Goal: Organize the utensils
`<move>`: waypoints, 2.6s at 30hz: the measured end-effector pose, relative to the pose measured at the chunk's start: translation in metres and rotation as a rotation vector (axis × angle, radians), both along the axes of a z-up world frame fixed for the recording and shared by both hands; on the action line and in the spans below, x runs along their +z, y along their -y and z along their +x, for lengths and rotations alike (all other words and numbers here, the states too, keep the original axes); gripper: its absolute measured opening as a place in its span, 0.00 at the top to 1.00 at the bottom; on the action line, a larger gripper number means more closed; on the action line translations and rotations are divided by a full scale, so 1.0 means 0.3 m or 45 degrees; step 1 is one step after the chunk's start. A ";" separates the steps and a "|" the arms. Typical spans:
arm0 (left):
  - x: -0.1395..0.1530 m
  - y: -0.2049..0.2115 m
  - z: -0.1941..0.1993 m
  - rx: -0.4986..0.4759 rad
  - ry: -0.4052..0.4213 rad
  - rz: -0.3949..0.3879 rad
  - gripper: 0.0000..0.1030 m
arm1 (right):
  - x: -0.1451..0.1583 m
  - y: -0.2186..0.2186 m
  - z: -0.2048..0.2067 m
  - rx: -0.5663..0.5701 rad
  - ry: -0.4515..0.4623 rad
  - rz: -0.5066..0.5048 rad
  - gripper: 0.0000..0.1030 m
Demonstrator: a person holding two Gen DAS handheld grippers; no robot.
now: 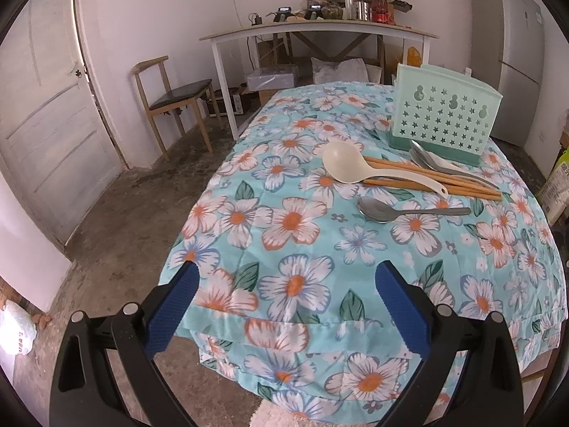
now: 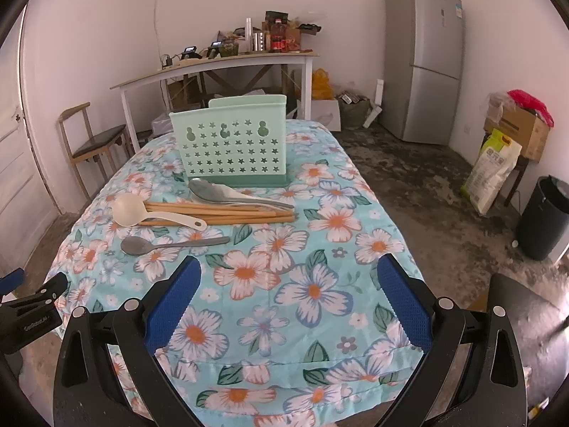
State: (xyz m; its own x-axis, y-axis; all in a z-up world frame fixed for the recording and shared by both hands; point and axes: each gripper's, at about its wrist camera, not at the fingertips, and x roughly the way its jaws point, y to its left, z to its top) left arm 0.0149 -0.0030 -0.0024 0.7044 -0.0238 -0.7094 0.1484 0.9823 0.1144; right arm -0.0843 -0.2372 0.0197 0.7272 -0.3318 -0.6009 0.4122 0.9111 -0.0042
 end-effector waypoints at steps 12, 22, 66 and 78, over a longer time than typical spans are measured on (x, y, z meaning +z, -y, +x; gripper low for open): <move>-0.059 0.002 0.159 -0.100 0.020 -0.117 0.06 | -0.127 0.031 0.126 0.084 -0.088 0.028 0.08; -0.060 0.021 0.390 -0.189 0.030 -0.319 0.21 | -0.269 0.039 0.271 0.252 -0.170 0.095 0.08; -0.103 -0.438 0.463 0.079 -0.043 -0.963 0.96 | -0.308 -0.492 0.435 0.951 -0.192 -0.667 0.52; -0.133 -0.532 0.479 0.145 -0.031 -0.990 0.96 | -0.387 -0.580 0.530 0.941 -0.317 -0.830 0.94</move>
State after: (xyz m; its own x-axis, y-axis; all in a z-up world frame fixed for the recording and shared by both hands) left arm 0.1588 0.1566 -0.0424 0.7168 -0.4485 -0.5339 0.0355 0.7882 -0.6143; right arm 0.0746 -0.0631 -0.0964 0.7620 -0.1669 -0.6256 -0.3337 0.7268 -0.6003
